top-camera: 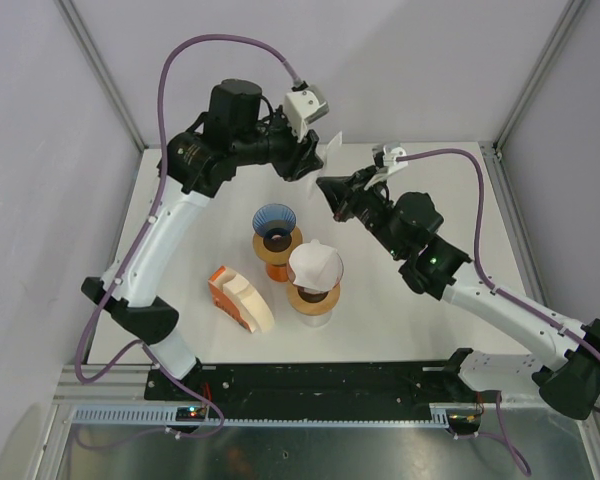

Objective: Place the coffee filter in the dripper
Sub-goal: Place the coffee filter in the coffee dripper.

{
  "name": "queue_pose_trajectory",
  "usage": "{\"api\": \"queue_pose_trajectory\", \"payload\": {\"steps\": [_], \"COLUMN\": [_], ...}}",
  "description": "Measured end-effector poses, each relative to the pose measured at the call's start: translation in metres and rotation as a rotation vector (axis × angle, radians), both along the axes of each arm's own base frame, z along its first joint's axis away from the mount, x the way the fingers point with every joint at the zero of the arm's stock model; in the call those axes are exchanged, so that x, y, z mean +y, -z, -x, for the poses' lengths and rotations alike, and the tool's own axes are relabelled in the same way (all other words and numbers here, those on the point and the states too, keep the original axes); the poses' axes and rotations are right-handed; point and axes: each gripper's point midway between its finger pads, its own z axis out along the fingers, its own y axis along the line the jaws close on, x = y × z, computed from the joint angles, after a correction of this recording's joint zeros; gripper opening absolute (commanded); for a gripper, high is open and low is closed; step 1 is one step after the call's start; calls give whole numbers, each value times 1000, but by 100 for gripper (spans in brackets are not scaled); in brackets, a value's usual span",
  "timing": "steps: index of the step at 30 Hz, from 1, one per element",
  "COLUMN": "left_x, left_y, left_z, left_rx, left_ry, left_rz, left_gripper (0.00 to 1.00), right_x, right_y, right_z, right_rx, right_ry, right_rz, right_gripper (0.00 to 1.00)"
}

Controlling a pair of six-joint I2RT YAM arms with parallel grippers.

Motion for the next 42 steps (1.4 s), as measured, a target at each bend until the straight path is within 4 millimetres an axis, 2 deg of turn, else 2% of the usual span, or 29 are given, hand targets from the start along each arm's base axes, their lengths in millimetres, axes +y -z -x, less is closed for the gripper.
{"api": "queue_pose_trajectory", "payload": {"steps": [11,13,15,17,22,29,31,32,35,37,42], "left_x": [-4,-4,-5,-5,4,27,30,31,30,25,13], "left_y": [20,26,31,35,36,34,34,34,34,33,33], "left_z": [-5,-5,-4,-4,-14,-41,-43,-44,-44,-41,-32], "left_rx": [28,41,59,70,58,-15,-23,-26,-48,-64,-65], "left_ry": [-13,-8,-4,-6,-44,-183,-204,-211,-231,-227,-196], "left_rz": [-33,-39,-43,-47,-58,-110,-120,-124,-145,-156,-152], "left_gripper": [49,35,13,3,0,0,0,0,0,0,0], "right_x": [13,15,14,13,3,-27,-29,-28,-21,-15,3], "right_y": [9,11,11,12,17,26,26,25,23,21,7], "right_z": [5,5,5,4,-3,-25,-27,-28,-27,-26,-17], "right_rx": [4,3,2,1,17,56,57,55,42,30,-16], "right_ry": [-25,-25,-22,-16,37,170,181,180,151,128,69], "right_rz": [28,37,42,48,72,92,90,87,78,68,21], "right_gripper": [0,0,0,0,0,0,11,23,47,55,64]}}
